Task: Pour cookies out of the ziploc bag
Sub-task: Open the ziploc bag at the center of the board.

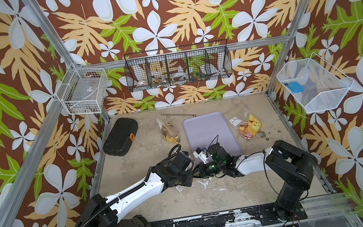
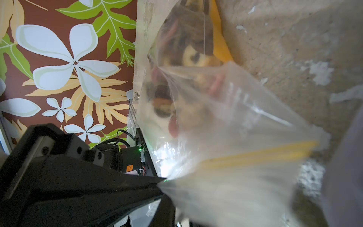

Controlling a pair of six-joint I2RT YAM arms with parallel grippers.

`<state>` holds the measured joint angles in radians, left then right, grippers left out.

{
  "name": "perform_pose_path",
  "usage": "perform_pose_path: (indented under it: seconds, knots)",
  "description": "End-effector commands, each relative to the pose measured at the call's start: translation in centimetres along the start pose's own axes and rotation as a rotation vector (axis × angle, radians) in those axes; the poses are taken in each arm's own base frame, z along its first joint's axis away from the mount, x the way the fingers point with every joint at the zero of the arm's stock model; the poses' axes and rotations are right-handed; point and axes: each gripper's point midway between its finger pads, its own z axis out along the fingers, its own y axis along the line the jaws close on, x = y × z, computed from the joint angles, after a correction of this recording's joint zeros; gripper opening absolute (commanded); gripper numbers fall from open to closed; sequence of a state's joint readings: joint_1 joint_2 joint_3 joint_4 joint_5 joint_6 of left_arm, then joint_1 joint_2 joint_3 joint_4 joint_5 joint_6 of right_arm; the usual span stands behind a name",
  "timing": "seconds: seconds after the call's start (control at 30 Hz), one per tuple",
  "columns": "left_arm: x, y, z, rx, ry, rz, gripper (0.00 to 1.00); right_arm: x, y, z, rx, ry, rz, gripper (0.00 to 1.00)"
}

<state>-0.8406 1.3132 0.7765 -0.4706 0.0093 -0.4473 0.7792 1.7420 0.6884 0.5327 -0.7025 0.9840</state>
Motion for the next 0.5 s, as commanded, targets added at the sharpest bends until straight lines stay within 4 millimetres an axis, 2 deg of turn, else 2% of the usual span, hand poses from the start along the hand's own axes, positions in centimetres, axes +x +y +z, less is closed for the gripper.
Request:
perform_pose_path:
  seconds: [0.0, 0.17, 0.47]
  knots:
    - [0.3, 0.4, 0.1, -0.024, 0.009, -0.007, 0.0, -0.2, 0.7, 0.0, -0.032, -0.005, -0.02, 0.12]
    - [0.2, 0.5, 0.0, -0.027, 0.004, -0.012, 0.0, -0.2, 0.6, 0.1, -0.029, -0.008, -0.016, 0.01]
    - [0.2, 0.6, 0.0, -0.031, 0.005, -0.025, 0.0, -0.4, -0.8, 0.5, 0.045, -0.019, -0.022, 0.0]
